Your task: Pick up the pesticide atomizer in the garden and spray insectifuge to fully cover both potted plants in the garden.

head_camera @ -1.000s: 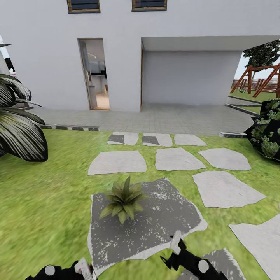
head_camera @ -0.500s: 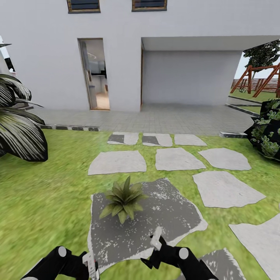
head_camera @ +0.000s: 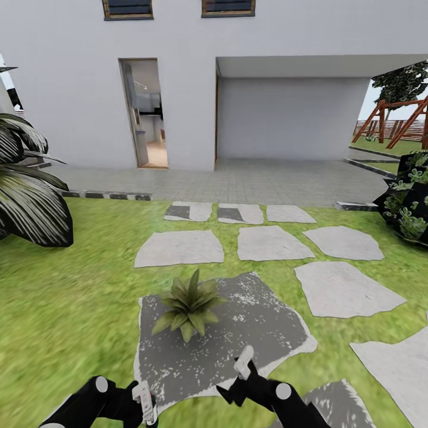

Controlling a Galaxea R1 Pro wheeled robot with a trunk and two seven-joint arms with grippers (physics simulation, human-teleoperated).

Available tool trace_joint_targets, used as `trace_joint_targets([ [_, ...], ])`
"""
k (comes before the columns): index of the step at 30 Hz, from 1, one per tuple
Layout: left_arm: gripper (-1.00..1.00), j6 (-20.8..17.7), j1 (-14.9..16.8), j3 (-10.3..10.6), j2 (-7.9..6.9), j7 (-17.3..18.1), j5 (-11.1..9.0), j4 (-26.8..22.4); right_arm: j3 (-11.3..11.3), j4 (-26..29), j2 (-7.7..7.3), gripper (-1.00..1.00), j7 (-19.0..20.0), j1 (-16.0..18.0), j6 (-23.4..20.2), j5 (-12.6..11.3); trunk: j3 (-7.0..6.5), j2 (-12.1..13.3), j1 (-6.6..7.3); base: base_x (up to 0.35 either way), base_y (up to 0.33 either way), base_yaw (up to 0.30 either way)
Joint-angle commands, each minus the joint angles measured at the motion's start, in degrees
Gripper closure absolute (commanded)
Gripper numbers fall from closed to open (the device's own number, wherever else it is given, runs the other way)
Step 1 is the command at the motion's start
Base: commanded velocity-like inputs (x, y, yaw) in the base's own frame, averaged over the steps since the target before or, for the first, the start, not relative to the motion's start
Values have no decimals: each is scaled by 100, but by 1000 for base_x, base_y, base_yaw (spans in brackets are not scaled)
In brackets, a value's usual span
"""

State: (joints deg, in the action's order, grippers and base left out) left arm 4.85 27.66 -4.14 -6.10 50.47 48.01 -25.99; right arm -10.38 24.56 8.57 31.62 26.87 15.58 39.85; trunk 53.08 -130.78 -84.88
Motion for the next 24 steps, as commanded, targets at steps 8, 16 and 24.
trace_joint_targets([
  [8, 100, 43, 3, -35, 62, 24, 60, -1, -465, -364, 13, -100, -3596, 3, 8, -2863, 5, -2, 1, 0, 0, 0],
  [16, 100, 51, 3, -27, 71, 24, 60, 3, -434, -118, -233, -100, -3440, 3, -9, -3490, 5, -2, 1, 0, 0, 0],
  [24, 100, 53, 3, -26, 79, 24, 60, 2, -279, 312, -1090, -100, -2290, 3, -4, -3120, 5, -2, 1, 0, 0, 0],
])
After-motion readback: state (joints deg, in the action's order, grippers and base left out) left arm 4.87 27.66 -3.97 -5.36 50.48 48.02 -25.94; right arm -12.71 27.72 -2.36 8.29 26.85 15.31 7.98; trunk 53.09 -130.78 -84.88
